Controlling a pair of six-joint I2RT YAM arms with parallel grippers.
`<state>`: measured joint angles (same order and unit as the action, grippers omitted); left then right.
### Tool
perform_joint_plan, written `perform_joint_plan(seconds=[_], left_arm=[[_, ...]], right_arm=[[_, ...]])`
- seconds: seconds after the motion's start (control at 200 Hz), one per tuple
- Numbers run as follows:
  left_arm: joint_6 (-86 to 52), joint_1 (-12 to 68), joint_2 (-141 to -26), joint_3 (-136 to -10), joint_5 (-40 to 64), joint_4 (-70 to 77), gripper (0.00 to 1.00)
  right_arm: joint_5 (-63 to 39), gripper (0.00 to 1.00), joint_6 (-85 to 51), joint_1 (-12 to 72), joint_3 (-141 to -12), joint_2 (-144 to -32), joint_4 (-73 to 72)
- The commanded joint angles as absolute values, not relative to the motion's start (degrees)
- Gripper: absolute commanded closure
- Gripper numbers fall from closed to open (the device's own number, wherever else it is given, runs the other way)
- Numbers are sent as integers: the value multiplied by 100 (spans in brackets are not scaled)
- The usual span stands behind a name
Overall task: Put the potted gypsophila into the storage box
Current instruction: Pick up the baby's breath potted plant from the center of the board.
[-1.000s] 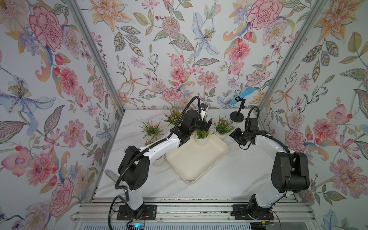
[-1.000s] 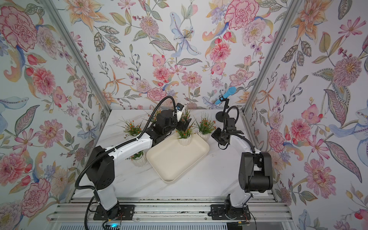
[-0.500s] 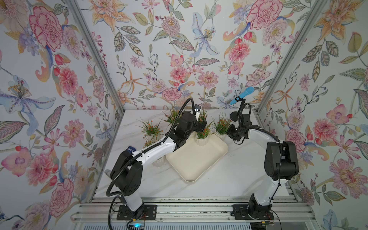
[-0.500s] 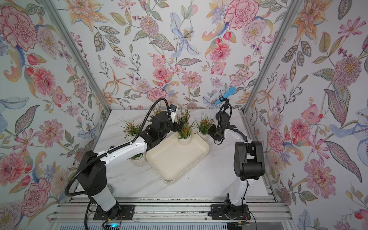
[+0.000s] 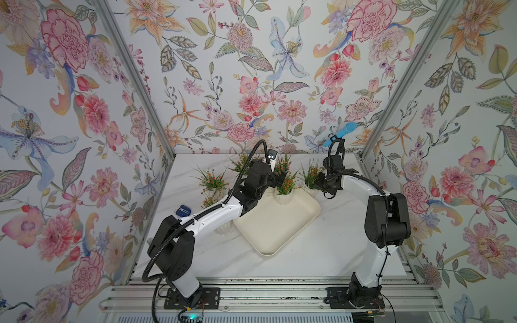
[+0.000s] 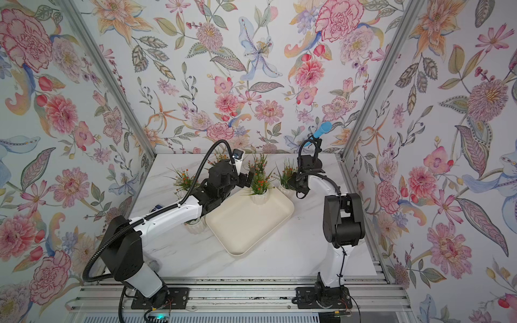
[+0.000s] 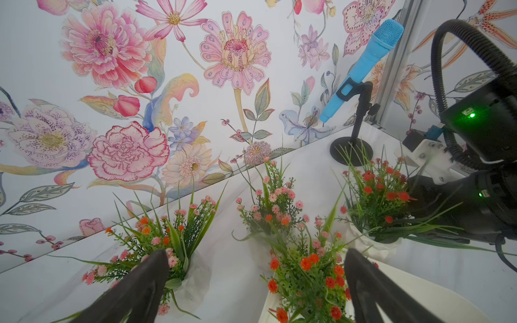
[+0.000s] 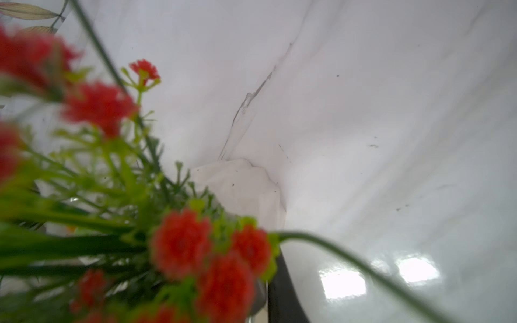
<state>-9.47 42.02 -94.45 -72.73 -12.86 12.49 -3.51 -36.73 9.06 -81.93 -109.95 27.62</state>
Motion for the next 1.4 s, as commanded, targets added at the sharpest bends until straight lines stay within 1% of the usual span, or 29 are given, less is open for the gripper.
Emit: perform_joint_plan(seconds=[0.0, 0.165, 0.39, 0.53, 0.806, 0.971, 0.996, 1.091, 1.266, 1.396], left_arm=[[-1037, 4214, -9209, -7139, -1463, 1368, 0], [-1048, 4221, -9116, -7050, -1419, 1440, 0], [-959, 4218, -9097, -7066, -1269, 1570, 0], [-887, 4212, -9097, -7112, -1106, 1717, 0], [-1071, 4088, -9043, -7105, -905, 1842, 0], [-1790, 3664, -9018, -6897, -249, 2008, 0], [-1925, 3600, -8815, -6849, -137, 2044, 0], [-2222, 3372, -8675, -6616, 268, 2183, 0], [-2149, 3322, -8426, -6384, 365, 2060, 0], [-2216, 3322, -8242, -6161, 247, 2070, 0]], right_arm=[[-28, 93, -3693, 1019, -8206, -11005, 3182], [144, 96, -3575, 1028, -8183, -10387, 3180], [497, 96, -3416, 1070, -8035, -9210, 3376], [371, 96, -3418, 1131, -7691, -8513, 3500], [202, 95, -3650, 1840, -7293, -7684, 3790], [340, 95, -3912, 2207, -7016, -7574, 3788], [359, 95, -3936, 2251, -6990, -7589, 3789], [409, 95, -3981, 2403, -6972, -7700, 3788], [398, 95, -3984, 2494, -7014, -8015, 3780], [367, 95, -3948, 2531, -7052, -8322, 3779]])
